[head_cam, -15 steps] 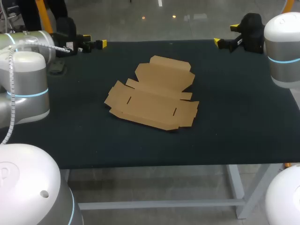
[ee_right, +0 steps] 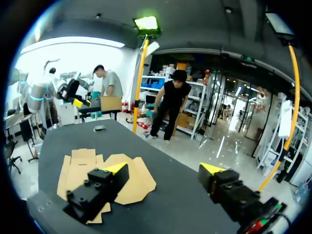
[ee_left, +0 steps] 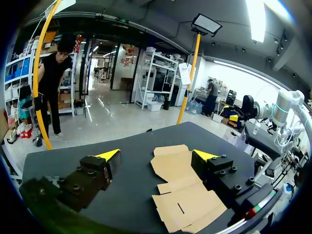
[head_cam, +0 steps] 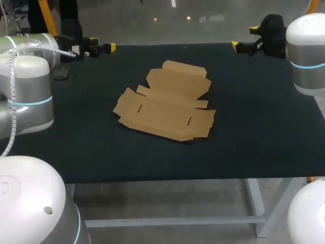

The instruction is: Assemble the packaging by folding the flat box into shape, placing the metal phone stand inside, and closing the box properly

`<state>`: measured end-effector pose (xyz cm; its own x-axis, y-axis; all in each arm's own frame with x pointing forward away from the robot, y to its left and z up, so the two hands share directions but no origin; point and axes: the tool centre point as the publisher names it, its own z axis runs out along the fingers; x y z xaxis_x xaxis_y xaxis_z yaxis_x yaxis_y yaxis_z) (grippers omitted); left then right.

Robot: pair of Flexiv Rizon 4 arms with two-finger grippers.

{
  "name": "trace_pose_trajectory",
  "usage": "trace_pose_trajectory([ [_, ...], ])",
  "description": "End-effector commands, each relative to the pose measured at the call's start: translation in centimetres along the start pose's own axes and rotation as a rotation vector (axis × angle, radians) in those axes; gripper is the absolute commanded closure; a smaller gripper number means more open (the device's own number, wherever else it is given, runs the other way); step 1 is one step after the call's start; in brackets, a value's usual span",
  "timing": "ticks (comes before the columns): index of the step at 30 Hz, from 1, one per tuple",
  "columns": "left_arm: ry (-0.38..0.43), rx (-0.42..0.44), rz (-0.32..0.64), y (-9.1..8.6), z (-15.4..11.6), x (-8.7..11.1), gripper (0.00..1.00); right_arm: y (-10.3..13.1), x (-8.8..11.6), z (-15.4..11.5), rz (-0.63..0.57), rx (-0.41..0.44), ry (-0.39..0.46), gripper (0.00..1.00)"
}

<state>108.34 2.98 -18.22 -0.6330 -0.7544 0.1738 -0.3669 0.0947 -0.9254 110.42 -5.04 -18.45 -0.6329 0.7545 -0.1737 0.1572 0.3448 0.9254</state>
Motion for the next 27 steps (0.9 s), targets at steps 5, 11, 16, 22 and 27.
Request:
trace_pose_trajectory([
  [5, 0.000, 0.000, 0.000, 0.00, 0.00, 0.00, 0.00, 0.00, 0.00, 0.00, 0.000, 0.000, 0.000, 0.00],
  [11, 0.000, 0.000, 0.000, 0.00, 0.00, 0.00, 0.00, 0.00, 0.00, 0.00, 0.000, 0.000, 0.000, 0.00],
  [16, 0.000, 0.000, 0.000, 0.00, 0.00, 0.00, 0.00, 0.00, 0.00, 0.00, 0.000, 0.000, 0.000, 0.00],
  [22, 0.000, 0.000, 0.000, 0.00, 0.00, 0.00, 0.00, 0.00, 0.00, 0.00, 0.000, 0.000, 0.000, 0.00],
  [27, 0.019, -0.028, -0.026, -0.35, -0.12, 0.30, 0.00, 0.02, -0.05, -0.22, 0.006, 0.016, -0.004, 0.00],
])
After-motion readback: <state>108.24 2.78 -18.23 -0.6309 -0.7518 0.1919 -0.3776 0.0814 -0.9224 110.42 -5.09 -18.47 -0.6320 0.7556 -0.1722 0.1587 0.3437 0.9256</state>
